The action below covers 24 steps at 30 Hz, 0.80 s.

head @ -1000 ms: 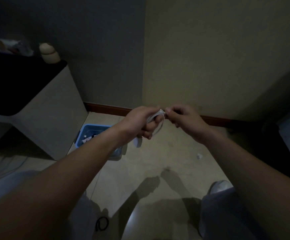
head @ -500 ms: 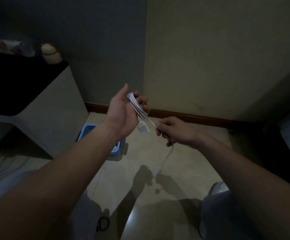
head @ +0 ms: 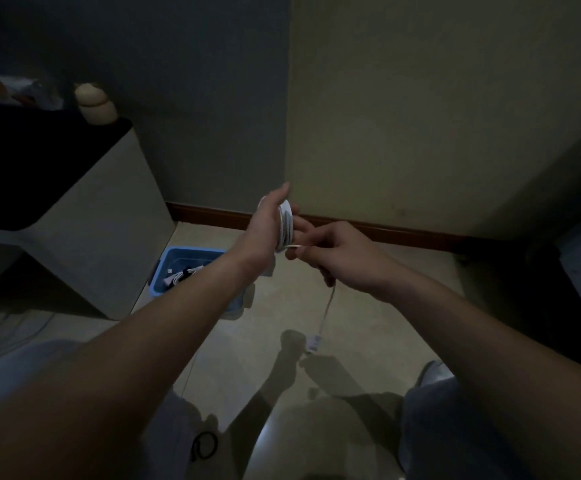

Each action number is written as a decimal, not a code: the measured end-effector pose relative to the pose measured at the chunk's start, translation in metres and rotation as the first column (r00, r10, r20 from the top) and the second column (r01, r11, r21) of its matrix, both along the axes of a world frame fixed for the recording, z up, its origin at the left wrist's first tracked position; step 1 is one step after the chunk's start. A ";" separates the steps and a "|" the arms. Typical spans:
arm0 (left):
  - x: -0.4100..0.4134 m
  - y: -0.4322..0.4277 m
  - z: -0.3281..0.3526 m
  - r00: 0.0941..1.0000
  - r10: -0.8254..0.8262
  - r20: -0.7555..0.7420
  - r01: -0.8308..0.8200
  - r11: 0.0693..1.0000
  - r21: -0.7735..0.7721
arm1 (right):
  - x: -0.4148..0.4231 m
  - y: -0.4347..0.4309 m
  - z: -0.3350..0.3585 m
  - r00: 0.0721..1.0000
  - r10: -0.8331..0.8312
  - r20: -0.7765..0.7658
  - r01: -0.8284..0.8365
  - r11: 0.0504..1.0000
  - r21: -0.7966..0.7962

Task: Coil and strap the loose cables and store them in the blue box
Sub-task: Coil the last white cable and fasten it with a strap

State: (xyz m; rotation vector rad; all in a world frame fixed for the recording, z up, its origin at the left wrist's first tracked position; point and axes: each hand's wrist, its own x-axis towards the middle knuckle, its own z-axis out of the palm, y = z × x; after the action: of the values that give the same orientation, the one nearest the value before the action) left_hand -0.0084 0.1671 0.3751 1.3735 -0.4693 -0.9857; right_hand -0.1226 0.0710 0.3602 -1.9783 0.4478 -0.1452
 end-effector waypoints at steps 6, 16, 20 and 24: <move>-0.002 -0.006 -0.010 0.982 -0.129 0.139 0.118 0.989 0.088 | -0.002 -0.008 0.001 0.999 -0.047 -0.025 0.045 0.996 -0.071; 0.007 0.004 -0.021 0.860 -0.435 0.266 0.374 0.893 0.251 | -0.014 -0.041 0.012 0.985 -0.121 0.123 0.130 0.989 -0.075; 0.003 0.003 -0.018 0.848 -0.464 0.257 0.416 0.882 0.219 | -0.013 -0.049 0.006 0.968 -0.183 0.169 0.194 0.980 -0.051; 0.000 0.002 -0.012 0.899 -0.391 0.197 0.380 0.920 0.093 | -0.012 -0.051 -0.001 0.958 -0.217 0.186 0.217 0.976 0.023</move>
State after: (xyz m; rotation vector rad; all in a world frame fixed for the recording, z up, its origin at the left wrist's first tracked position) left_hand -0.0088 0.1693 0.3631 1.4714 -0.9106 -1.1819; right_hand -0.1346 0.0204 0.3594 -1.8882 0.5401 -0.4659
